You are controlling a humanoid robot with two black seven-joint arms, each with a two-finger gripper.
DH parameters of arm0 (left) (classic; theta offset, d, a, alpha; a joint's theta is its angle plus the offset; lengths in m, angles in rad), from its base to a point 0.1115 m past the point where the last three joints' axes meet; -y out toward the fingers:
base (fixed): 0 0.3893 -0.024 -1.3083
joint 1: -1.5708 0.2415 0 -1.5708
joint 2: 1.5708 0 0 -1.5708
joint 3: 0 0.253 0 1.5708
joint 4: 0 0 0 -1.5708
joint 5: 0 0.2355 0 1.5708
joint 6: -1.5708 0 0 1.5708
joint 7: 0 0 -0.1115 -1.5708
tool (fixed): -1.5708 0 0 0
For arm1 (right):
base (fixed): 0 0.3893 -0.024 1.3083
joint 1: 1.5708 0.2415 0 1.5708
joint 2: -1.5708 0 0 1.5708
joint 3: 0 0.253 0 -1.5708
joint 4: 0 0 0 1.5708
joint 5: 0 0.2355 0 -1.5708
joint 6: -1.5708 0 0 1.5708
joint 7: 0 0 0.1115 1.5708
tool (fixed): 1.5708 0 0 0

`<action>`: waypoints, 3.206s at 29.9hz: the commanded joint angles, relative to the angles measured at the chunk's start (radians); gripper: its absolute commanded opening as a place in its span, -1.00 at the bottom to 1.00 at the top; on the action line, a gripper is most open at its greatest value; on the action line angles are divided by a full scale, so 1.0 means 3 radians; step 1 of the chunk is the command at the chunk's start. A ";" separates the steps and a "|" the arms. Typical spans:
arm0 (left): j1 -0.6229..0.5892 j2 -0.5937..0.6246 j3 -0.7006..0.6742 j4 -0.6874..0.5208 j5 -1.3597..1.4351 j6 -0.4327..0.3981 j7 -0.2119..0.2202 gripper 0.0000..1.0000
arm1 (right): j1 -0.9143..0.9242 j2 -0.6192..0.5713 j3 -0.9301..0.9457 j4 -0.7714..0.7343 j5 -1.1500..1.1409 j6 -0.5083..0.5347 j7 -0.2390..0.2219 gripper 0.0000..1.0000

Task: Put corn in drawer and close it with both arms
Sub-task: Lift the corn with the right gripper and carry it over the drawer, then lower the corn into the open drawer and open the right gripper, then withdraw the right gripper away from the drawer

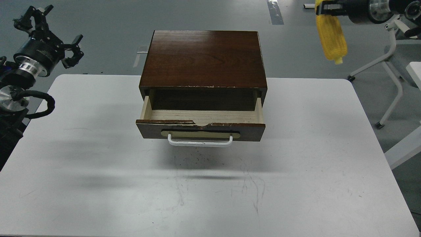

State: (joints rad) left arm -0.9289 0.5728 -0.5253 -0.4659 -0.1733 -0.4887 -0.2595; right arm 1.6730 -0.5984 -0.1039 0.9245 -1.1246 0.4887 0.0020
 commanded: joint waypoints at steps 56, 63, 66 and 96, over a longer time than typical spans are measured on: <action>0.0044 0.0279 -0.0018 0.0004 -0.0016 0.0000 -0.0040 0.99 | 0.0155 0.1754 -0.0452 0.0815 -0.2055 0.0000 0.0515 0.26; 0.0013 0.0289 -0.0034 -0.0007 -0.0005 0.0000 0.0006 0.99 | 0.0038 0.1724 0.0371 0.0325 -0.1683 0.0000 0.0515 0.81; -0.0002 0.0305 0.0002 -0.0012 0.0005 0.0000 0.0042 0.98 | -0.0024 0.1729 0.0761 -0.0044 -0.1201 0.0000 0.0515 0.98; -0.0483 0.0897 0.0002 -0.2224 0.3045 0.0000 -0.0086 0.82 | -0.1807 0.0072 0.2085 -0.1287 0.4925 0.0000 0.0469 1.00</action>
State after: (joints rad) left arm -1.0774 0.8148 -0.5270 -1.0288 0.6156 -0.4888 -0.2845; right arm 1.1910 -0.5763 0.4951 0.5443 0.3311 0.4883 0.1427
